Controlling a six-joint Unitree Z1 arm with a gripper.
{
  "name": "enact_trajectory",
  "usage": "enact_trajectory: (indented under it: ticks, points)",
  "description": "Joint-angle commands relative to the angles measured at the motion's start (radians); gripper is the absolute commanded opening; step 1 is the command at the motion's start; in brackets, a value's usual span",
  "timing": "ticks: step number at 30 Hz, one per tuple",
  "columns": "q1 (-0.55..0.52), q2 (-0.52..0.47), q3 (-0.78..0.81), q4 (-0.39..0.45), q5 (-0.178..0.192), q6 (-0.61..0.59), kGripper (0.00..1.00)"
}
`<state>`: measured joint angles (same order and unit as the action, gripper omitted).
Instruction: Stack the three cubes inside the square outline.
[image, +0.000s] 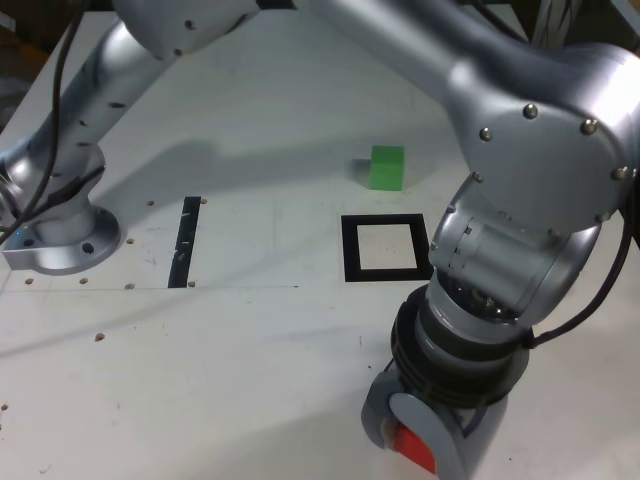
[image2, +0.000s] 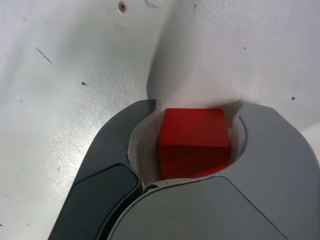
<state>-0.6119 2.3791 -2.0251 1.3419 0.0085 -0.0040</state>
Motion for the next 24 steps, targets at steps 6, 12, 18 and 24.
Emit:
enact_trajectory:
  ticks: [6,12,18,24]
  points:
    - [0.007,-0.028,0.009,0.023,0.016,0.011,0.27]
    - [0.031,-0.072,-0.001,0.109,0.024,0.036,0.28]
    - [0.139,-0.164,0.069,0.162,0.062,0.030,0.28]
    - [0.309,-0.311,0.321,0.039,0.077,-0.089,0.28]
